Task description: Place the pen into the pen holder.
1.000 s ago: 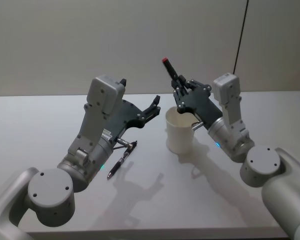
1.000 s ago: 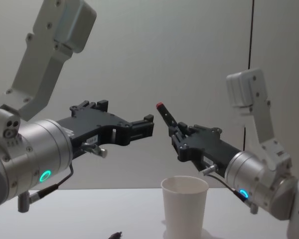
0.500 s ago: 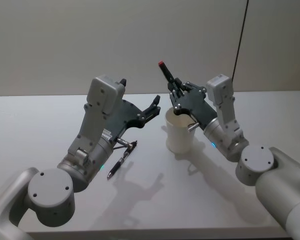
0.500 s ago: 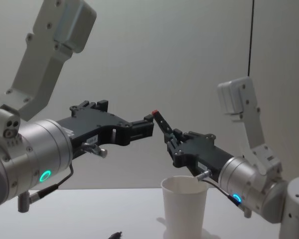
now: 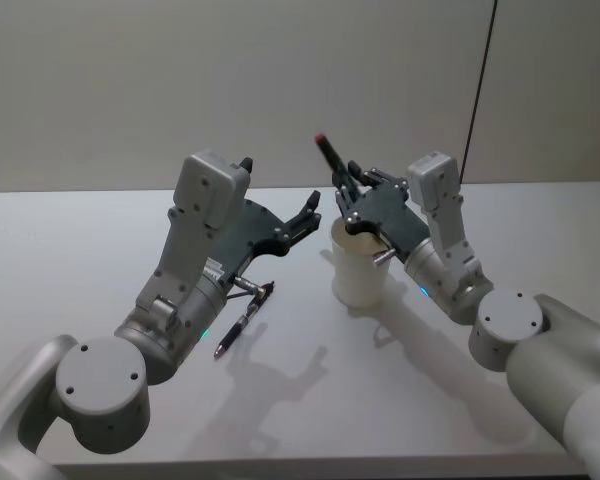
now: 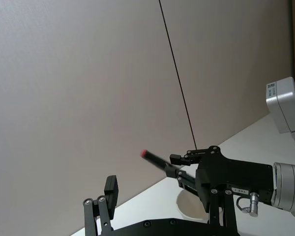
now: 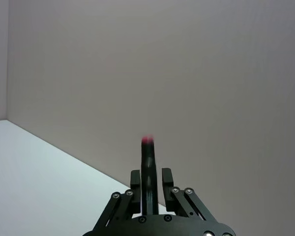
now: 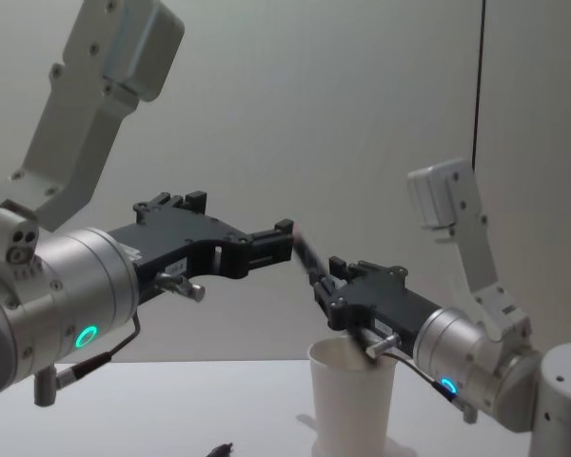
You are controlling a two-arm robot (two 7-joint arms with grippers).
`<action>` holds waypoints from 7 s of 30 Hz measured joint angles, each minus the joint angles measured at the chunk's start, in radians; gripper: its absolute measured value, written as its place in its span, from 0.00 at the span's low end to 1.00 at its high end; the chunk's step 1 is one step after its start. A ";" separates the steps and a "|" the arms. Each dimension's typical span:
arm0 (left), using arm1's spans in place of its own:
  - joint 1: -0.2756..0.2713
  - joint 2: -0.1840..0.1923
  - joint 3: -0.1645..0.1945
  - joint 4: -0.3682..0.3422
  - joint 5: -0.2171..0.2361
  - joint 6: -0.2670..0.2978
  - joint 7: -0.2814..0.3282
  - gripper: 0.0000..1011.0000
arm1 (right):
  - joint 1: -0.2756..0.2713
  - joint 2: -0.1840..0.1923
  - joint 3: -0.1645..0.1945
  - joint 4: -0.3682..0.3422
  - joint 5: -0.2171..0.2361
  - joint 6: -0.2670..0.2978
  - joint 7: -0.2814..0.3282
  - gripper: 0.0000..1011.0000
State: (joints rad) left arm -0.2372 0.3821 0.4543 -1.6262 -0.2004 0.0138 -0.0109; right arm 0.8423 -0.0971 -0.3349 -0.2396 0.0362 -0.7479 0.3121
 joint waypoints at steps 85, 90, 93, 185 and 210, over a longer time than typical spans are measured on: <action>0.000 0.000 0.000 0.000 0.000 0.000 0.000 0.99 | -0.572 0.201 0.168 -1.096 0.173 0.567 -0.145 0.99; 0.000 0.000 0.000 0.000 0.000 0.000 0.000 0.99 | -0.612 0.220 0.178 -1.142 0.179 0.603 -0.161 0.99; 0.000 0.000 0.000 0.000 0.000 0.000 0.000 0.99 | -0.629 0.228 0.183 -1.161 0.181 0.619 -0.168 0.99; -0.114 -0.005 -0.068 0.387 -0.164 0.373 -0.303 0.99 | -0.692 0.257 0.200 -1.230 0.186 0.673 -0.192 0.99; -0.147 -0.031 -0.063 0.518 -0.159 0.326 -0.323 0.99 | -0.692 0.257 0.200 -1.230 0.186 0.673 -0.192 0.99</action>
State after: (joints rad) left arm -0.3846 0.3512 0.3914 -1.1084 -0.3598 0.3400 -0.3337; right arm 0.1502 0.1602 -0.1350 -1.4699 0.2225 -0.0746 0.1199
